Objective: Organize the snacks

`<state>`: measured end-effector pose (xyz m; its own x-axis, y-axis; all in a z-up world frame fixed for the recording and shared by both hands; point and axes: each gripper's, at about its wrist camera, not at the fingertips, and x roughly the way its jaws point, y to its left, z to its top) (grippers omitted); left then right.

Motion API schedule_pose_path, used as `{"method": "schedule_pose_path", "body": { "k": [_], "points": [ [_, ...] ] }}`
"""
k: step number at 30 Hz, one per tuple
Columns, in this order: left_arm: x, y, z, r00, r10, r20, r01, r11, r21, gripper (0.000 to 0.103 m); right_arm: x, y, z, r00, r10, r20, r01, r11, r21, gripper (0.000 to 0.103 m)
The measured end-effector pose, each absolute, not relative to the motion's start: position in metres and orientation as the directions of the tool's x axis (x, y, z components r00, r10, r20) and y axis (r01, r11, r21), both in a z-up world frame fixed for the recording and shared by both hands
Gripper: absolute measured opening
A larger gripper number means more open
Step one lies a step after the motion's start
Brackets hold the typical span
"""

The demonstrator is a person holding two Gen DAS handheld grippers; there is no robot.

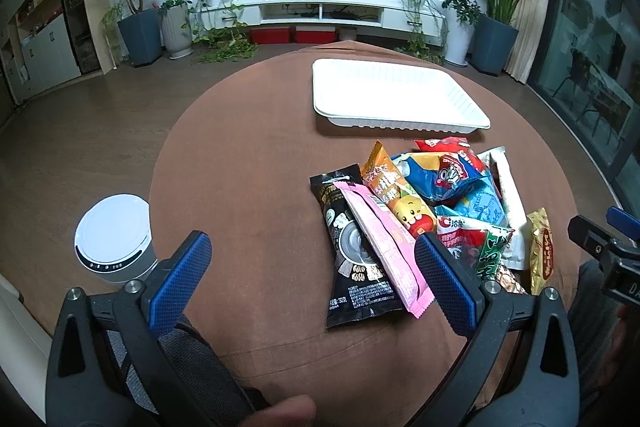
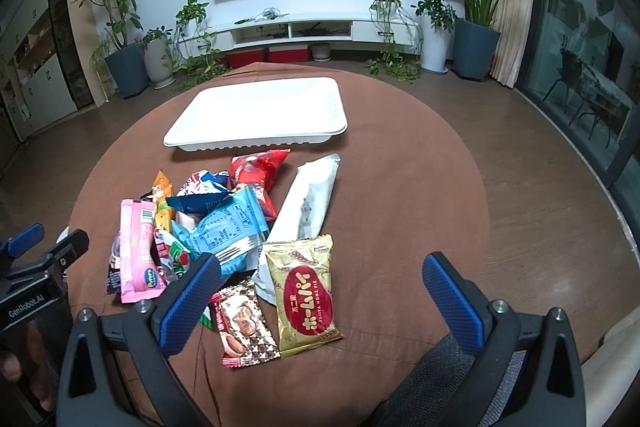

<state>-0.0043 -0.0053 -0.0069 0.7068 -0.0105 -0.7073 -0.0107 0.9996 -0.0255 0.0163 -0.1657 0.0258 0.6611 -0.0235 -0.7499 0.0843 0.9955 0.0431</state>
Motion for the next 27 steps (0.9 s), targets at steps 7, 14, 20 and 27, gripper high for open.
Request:
{"method": "schedule_pose_path", "body": {
  "k": [7,14,20,27],
  "points": [
    [-0.016,0.005,-0.008,0.737,-0.052,-0.674,0.093,0.995,0.025,0.103,0.012,-0.181,0.034,0.695,0.034,-0.718,0.066,0.992,0.112,0.103],
    [0.001,0.017,-0.017,0.620,-0.029,-0.784,0.018,1.000,-0.023,0.103,0.017,-0.186,0.031,0.703,0.042,-0.710,0.048,0.993,0.107,0.102],
    [0.030,0.013,-0.018,0.587,-0.053,-0.808,0.019,0.998,-0.052,0.103,0.020,-0.196,0.023,0.669,0.092,-0.737,0.029,0.988,0.149,0.083],
    [0.057,0.023,-0.034,0.516,-0.052,-0.855,0.020,0.999,-0.048,0.102,0.048,-0.213,0.018,0.605,0.168,-0.778,-0.006,0.978,0.206,0.077]
  ]
}}
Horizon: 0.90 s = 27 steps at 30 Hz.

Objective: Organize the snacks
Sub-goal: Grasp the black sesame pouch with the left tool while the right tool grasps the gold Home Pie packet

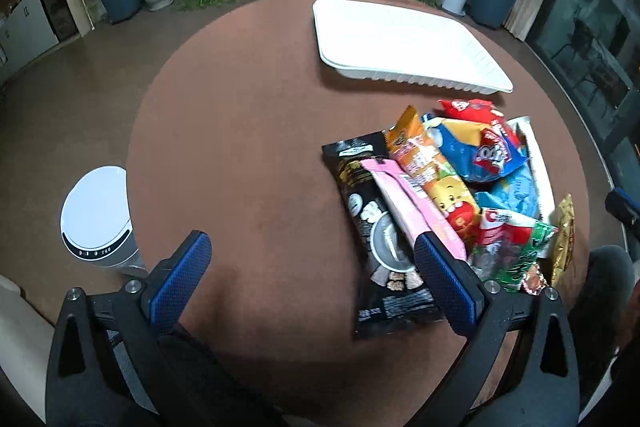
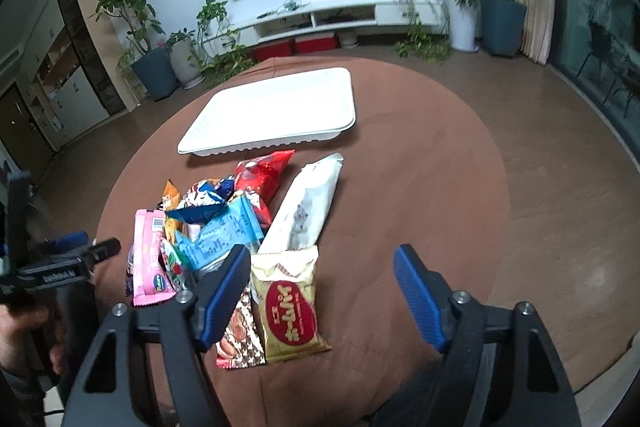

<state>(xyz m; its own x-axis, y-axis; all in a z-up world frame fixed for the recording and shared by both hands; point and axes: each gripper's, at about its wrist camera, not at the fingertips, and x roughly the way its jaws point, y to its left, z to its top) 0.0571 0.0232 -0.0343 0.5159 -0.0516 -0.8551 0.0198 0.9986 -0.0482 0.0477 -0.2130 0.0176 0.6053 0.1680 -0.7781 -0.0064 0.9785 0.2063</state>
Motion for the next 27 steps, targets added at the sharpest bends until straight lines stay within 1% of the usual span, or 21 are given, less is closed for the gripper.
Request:
{"method": "schedule_pose_path", "body": {
  "k": [2,3,6,9,12,17,21,23,25,26,27],
  "points": [
    [0.059,0.026,-0.036,0.513,-0.067,-0.856,0.025,0.998,-0.063,0.102,0.062,-0.215,0.013,0.568,0.204,-0.797,-0.021,0.972,0.234,0.077],
    [0.060,0.027,-0.037,0.512,-0.075,-0.856,0.027,0.997,-0.071,0.102,0.070,-0.216,0.009,0.543,0.227,-0.808,-0.025,0.967,0.254,0.075],
    [0.056,0.028,-0.038,0.512,-0.104,-0.853,0.045,0.995,-0.094,0.102,0.085,-0.215,-0.001,0.456,0.280,-0.845,-0.019,0.952,0.306,0.065],
    [0.050,0.024,-0.043,0.511,-0.128,-0.850,0.071,0.992,-0.106,0.102,0.073,-0.203,-0.006,0.445,0.276,-0.852,-0.057,0.958,0.280,0.065],
    [0.047,0.021,-0.049,0.509,-0.144,-0.849,0.080,0.990,-0.120,0.102,0.060,-0.185,-0.020,0.395,0.255,-0.882,-0.096,0.967,0.237,0.066],
    [0.044,0.018,-0.052,0.512,-0.140,-0.848,0.088,0.990,-0.110,0.101,0.066,-0.180,-0.035,0.373,0.205,-0.905,-0.078,0.979,0.190,0.066],
    [0.042,0.021,-0.053,0.513,-0.145,-0.846,0.092,0.989,-0.113,0.100,0.069,-0.179,-0.042,0.344,0.225,-0.911,-0.078,0.974,0.212,0.065],
    [0.040,0.021,-0.052,0.515,-0.148,-0.844,0.095,0.989,-0.116,0.100,0.068,-0.179,-0.046,0.344,0.233,-0.910,-0.085,0.972,0.217,0.060],
    [0.039,0.017,-0.051,0.514,-0.161,-0.843,0.106,0.987,-0.123,0.100,0.067,-0.180,-0.049,0.336,0.236,-0.912,-0.085,0.972,0.221,0.052],
    [0.038,0.014,-0.050,0.517,-0.166,-0.840,0.115,0.986,-0.124,0.100,0.067,-0.181,-0.049,0.335,0.257,-0.906,-0.087,0.966,0.242,0.049],
    [0.038,0.012,-0.050,0.518,-0.167,-0.839,0.120,0.985,-0.122,0.100,0.065,-0.182,-0.050,0.335,0.268,-0.903,-0.091,0.963,0.252,0.044]
  ]
}}
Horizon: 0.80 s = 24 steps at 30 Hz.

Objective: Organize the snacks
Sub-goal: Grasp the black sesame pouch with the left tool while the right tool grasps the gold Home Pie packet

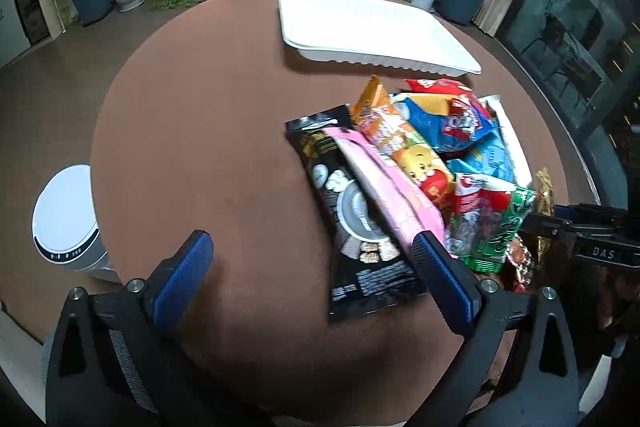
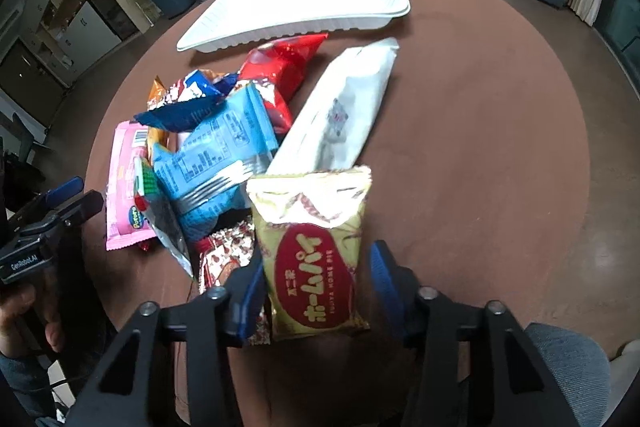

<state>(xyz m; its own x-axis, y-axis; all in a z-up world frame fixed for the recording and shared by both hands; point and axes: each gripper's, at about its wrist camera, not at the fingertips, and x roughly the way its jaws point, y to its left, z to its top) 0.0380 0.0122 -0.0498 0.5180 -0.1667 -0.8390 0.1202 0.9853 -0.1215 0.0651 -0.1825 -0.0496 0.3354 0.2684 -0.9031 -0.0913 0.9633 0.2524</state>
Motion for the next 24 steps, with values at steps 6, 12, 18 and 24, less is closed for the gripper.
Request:
{"method": "schedule_pose_path", "body": {
  "k": [6,12,18,24],
  "points": [
    [0.037,0.013,-0.048,0.520,-0.163,-0.838,0.109,0.986,-0.124,0.100,0.061,-0.185,-0.045,0.360,0.286,-0.888,-0.095,0.958,0.270,0.034],
    [0.040,0.009,-0.038,0.537,-0.189,-0.822,0.124,0.982,-0.144,0.094,0.050,-0.192,-0.033,0.403,0.301,-0.864,-0.094,0.953,0.288,0.033],
    [0.050,-0.004,-0.039,0.519,-0.182,-0.835,0.136,0.982,-0.130,0.056,0.044,-0.193,-0.023,0.428,0.323,-0.844,-0.109,0.946,0.306,0.033],
    [0.045,0.033,-0.043,0.479,-0.188,-0.857,0.096,0.982,-0.162,0.056,0.048,-0.197,-0.020,0.435,0.336,-0.835,-0.105,0.940,0.324,0.033]
  ]
}}
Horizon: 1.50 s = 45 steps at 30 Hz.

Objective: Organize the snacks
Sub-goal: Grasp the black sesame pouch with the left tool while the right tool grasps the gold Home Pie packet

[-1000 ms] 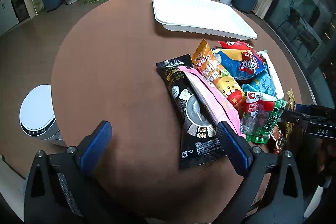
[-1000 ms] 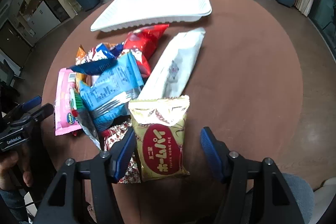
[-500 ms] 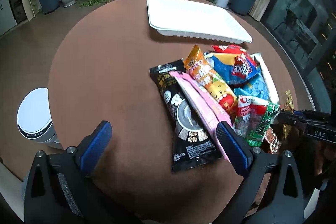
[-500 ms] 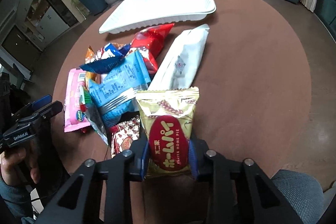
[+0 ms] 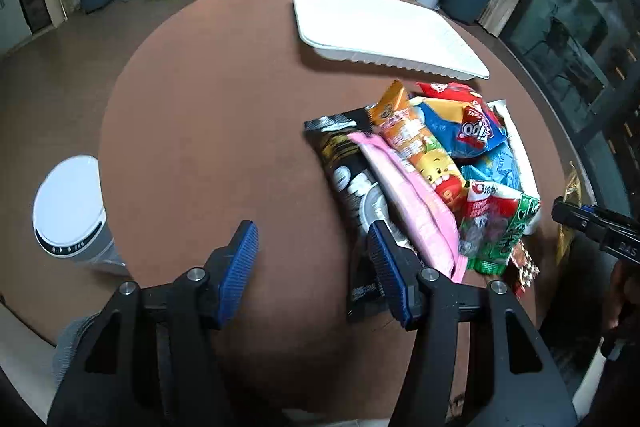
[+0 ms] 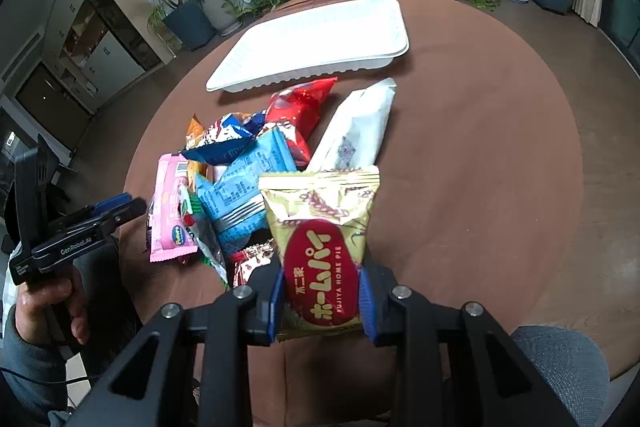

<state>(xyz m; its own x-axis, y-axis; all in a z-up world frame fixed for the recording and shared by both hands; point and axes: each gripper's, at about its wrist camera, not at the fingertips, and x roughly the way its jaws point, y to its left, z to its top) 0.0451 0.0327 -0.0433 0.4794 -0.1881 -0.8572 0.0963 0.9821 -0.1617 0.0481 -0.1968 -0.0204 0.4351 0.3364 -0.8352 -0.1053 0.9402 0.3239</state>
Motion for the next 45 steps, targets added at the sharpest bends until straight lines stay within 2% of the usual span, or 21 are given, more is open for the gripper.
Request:
{"method": "schedule_pose_path", "body": {
  "k": [6,18,21,24,26,30,45],
  "points": [
    [0.057,0.011,-0.044,0.457,-0.187,-0.869,0.158,0.979,-0.128,0.056,0.046,-0.193,-0.022,0.427,0.337,-0.839,-0.115,0.941,0.319,0.033],
    [0.091,-0.007,-0.071,0.393,-0.075,-0.916,0.190,0.982,0.001,0.058,0.049,-0.193,-0.021,0.422,0.334,-0.843,-0.111,0.942,0.317,0.033],
    [0.099,-0.009,-0.080,0.375,-0.090,-0.923,0.205,0.979,-0.012,0.058,0.047,-0.192,-0.021,0.421,0.334,-0.843,-0.114,0.942,0.316,0.033],
    [0.106,-0.006,-0.081,0.382,-0.094,-0.919,0.205,0.979,-0.015,0.046,0.048,-0.193,-0.022,0.425,0.329,-0.843,-0.107,0.943,0.314,0.033],
    [0.109,-0.005,-0.080,0.388,-0.104,-0.916,0.198,0.980,-0.027,0.024,0.049,-0.193,-0.022,0.425,0.327,-0.844,-0.103,0.944,0.314,0.033],
    [0.111,-0.006,-0.081,0.405,-0.095,-0.910,0.208,0.978,-0.010,0.023,0.049,-0.189,-0.022,0.427,0.330,-0.842,-0.110,0.943,0.313,0.033],
    [0.090,0.003,-0.066,0.494,-0.186,-0.850,0.181,0.978,-0.108,0.019,0.049,-0.188,-0.017,0.468,0.320,-0.824,-0.127,0.947,0.295,0.033]
  ]
}}
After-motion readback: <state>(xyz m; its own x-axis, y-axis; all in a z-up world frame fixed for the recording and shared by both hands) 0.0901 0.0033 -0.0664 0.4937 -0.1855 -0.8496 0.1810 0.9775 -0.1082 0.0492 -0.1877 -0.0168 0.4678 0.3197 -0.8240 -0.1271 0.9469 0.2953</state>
